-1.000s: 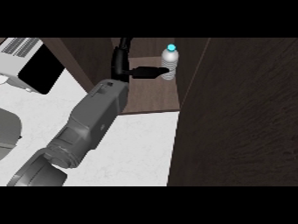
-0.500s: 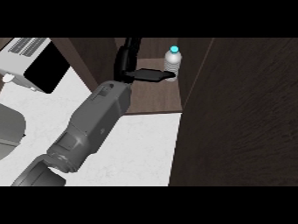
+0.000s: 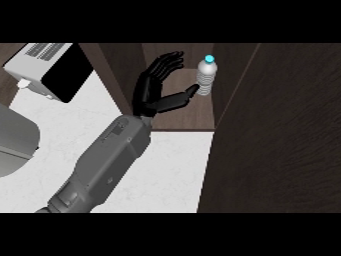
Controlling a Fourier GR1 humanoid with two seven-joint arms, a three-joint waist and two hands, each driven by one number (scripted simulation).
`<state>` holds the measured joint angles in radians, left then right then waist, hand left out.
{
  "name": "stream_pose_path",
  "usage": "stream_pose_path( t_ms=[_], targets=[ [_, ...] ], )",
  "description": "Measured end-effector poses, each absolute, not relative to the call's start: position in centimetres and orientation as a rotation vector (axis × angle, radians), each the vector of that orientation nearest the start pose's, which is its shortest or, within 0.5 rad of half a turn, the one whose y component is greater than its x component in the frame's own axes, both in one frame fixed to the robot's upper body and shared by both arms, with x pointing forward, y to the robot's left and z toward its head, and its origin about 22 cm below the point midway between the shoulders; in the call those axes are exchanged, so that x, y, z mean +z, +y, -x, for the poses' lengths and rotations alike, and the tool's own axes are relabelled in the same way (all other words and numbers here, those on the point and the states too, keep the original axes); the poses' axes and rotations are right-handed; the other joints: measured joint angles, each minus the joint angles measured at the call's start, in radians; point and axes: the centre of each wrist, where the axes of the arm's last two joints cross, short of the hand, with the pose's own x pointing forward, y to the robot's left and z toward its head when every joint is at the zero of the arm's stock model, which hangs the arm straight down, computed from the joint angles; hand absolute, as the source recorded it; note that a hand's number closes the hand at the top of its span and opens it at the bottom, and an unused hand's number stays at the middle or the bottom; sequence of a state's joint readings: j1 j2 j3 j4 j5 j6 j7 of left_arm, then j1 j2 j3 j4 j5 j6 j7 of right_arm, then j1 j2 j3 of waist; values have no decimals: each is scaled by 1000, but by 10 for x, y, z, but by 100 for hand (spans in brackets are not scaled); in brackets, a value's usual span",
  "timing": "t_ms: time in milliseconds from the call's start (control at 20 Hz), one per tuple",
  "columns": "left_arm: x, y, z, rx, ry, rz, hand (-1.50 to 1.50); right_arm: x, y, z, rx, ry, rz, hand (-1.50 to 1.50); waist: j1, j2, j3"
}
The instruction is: Pick up the bottled water, place it into the cabinet and close the cabinet
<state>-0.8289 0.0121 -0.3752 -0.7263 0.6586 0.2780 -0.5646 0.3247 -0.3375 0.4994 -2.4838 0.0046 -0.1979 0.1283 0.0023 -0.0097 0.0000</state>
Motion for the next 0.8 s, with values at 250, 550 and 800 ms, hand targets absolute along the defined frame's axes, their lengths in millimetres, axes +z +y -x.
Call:
stream_pose_path(
  t_ms=[250, 550, 800],
  targets=[
    [18, 85, -349, 59, -1846, 357, 150, 150, -194, -107, 343, -1918, -214, 150, 13, -4, 0],
    [5, 120, -306, 67, -1825, 352, 150, 151, -188, -105, 505, -1827, -266, 150, 20, -2, -1],
    [6, 150, -266, 74, -1842, 323, 150, 152, -173, -104, 553, -1758, -360, 150, 18, 2, 0]
  ],
)
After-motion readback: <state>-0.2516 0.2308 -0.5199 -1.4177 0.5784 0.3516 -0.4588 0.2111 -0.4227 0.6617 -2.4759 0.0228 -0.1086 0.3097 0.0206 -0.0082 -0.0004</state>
